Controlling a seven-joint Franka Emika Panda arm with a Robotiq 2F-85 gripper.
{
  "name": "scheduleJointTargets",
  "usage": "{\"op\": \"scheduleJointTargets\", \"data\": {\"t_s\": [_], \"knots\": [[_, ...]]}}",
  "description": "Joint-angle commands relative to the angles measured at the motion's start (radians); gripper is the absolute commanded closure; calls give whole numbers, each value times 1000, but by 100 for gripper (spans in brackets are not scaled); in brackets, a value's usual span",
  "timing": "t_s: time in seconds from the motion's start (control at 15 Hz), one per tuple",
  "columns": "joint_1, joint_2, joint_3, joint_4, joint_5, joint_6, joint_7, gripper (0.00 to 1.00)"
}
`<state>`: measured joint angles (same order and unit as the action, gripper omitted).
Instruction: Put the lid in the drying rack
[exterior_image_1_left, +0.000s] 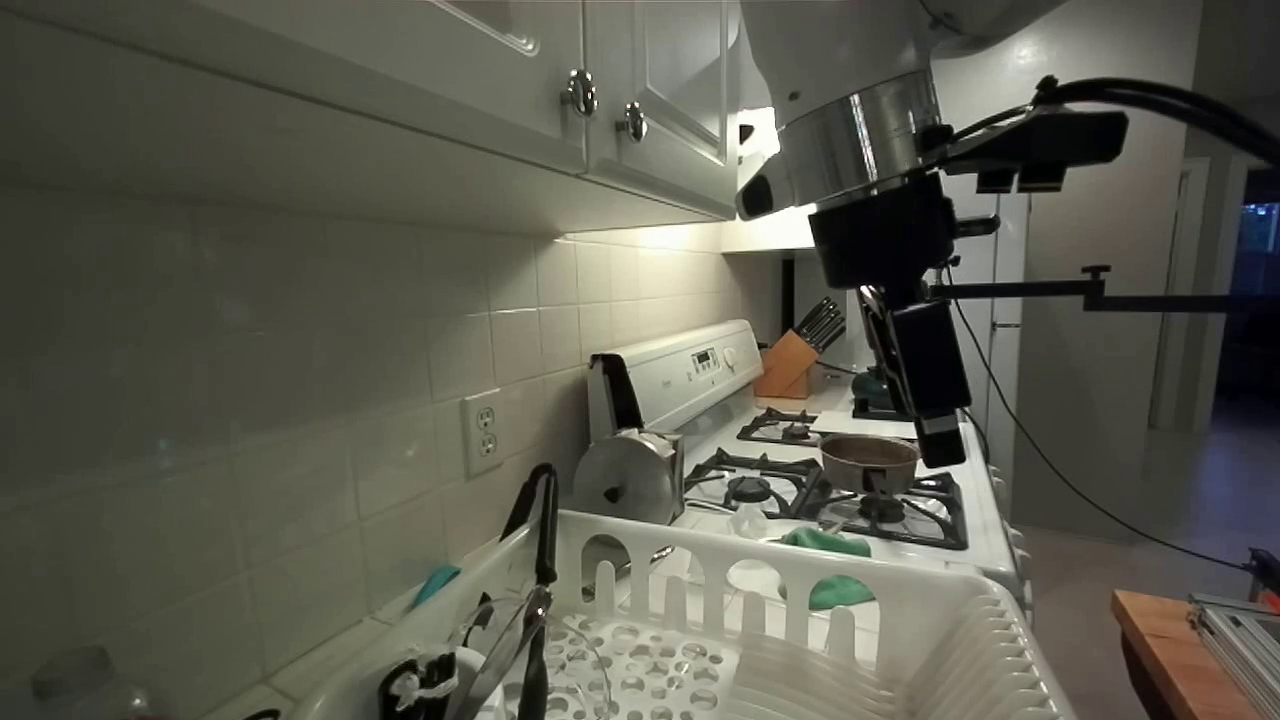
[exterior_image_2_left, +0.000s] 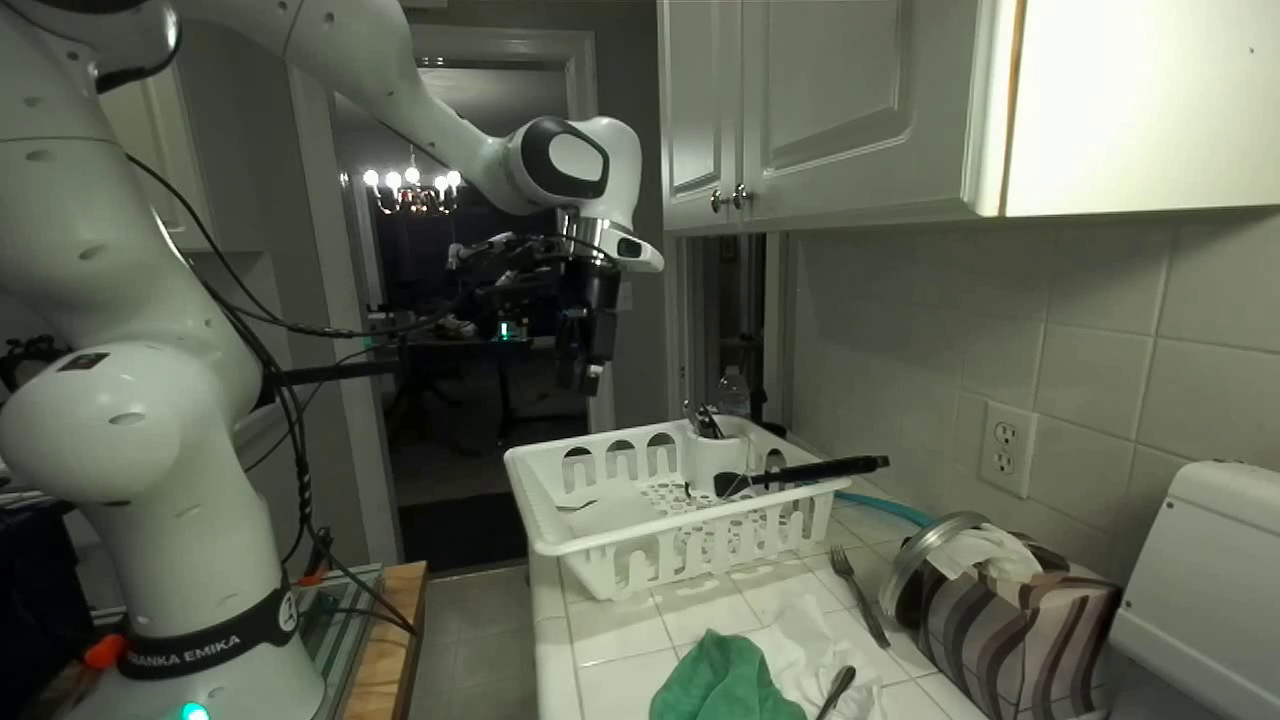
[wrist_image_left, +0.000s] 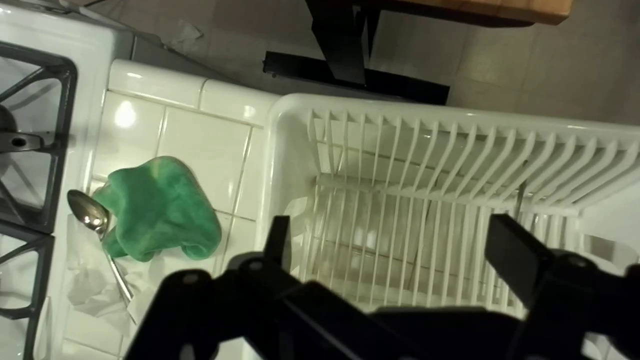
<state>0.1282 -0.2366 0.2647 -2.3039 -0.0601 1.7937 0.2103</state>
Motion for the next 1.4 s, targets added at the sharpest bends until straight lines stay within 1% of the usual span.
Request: {"op": "scheduleJointTargets", "data": {"t_s": [0.0,0.2,0.33,0.47,0.6,0.67,0.8,0.87,1.0,1.27,1.33], "knots": [[8,-51,-8,-83,-131,116,19,0],[-3,-81,-10,-152,-236,233,81,0],[-10,-104,-23,-199,-266,281,91,0],[-10,-139,-63,-260,-260,327,-10,0],[-12,-190,-115,-333,-260,367,-146,0],[-24,-215,-143,-365,-283,366,-223,0],[-49,-246,-192,-384,-290,330,-298,0],[-34,-173,-155,-329,-264,330,-226,0],[-53,-205,-188,-356,-267,330,-282,0],[-53,-218,-189,-363,-267,329,-291,0],[-79,-217,-164,-389,-374,405,-264,0]]}}
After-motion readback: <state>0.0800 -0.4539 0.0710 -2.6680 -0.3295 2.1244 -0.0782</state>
